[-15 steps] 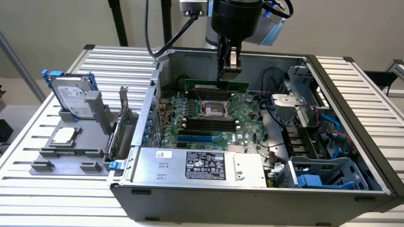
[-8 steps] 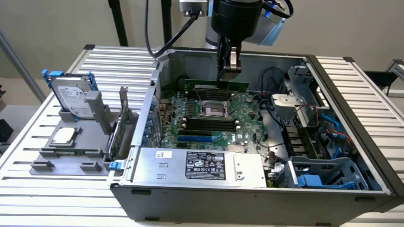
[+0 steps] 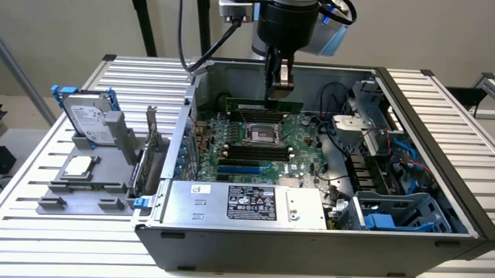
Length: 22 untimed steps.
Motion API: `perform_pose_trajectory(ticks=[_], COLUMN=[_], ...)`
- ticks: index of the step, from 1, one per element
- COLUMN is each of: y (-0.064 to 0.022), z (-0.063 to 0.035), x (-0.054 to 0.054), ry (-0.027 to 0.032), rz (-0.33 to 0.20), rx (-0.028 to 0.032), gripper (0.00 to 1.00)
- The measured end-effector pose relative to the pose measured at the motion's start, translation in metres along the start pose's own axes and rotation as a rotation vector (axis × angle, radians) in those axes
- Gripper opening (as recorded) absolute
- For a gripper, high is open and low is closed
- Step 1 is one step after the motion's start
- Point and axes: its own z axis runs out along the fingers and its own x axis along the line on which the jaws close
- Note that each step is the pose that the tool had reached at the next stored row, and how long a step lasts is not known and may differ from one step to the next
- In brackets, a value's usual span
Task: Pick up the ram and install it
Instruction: 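Insert the ram into the slot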
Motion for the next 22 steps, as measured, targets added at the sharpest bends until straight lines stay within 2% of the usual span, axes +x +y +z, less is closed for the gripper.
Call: perform_pose_trajectory(ticks=[8,22], y=[0.0014,0.0013], z=[0.0152,0.0406], x=[-0.013,-0.012], ry=[-0.0001,0.0], rz=[0.001,0.001], rx=[0.0001,0.0], gripper=[0.14,0.14])
